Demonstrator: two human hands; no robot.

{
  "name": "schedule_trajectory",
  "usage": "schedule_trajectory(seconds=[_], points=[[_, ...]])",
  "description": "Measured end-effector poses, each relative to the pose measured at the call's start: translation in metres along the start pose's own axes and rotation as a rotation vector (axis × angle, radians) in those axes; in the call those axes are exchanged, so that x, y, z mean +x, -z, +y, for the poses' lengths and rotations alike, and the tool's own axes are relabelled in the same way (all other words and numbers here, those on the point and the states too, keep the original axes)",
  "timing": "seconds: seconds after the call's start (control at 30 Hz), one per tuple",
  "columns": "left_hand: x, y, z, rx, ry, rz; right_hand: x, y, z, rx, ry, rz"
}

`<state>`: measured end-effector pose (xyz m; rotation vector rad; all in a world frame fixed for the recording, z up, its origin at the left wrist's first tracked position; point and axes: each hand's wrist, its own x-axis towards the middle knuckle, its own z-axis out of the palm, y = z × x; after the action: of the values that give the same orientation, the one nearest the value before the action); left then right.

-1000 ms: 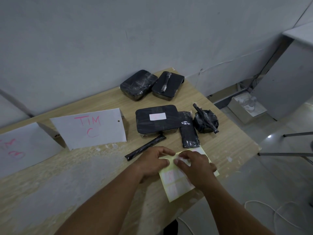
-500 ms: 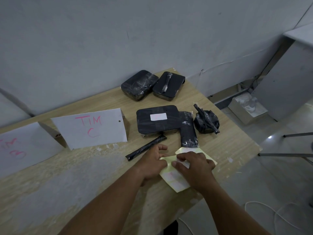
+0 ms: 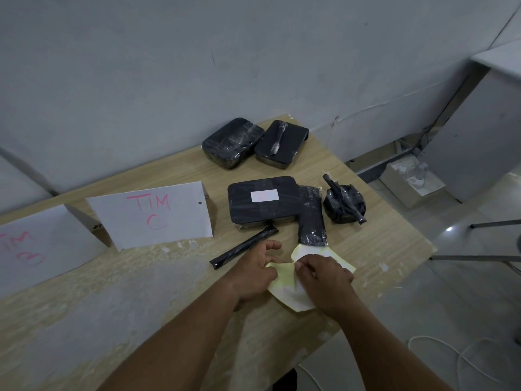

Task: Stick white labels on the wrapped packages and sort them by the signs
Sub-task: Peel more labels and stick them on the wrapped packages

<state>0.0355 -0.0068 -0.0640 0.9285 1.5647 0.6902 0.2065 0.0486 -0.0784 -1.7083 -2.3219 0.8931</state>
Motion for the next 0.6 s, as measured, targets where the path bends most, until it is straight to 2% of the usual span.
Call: schedule_trajectory(seconds=[0.17,0.37,0.6], points=[[0.001,0.002,-0.001,-0.123,0.032,0.076,-0.004,0.001,0.002,0.124,0.030,0.001],[0.003,0.002,-0.001,-0.331,0.094,0.104,-0.005,0.006,-0.005,0.027,0.115,0.027],[0.002,0.001,-0.001,-0.206,0.048,0.082,-0.003,0.005,-0.016,-0.051,0.149,0.132]])
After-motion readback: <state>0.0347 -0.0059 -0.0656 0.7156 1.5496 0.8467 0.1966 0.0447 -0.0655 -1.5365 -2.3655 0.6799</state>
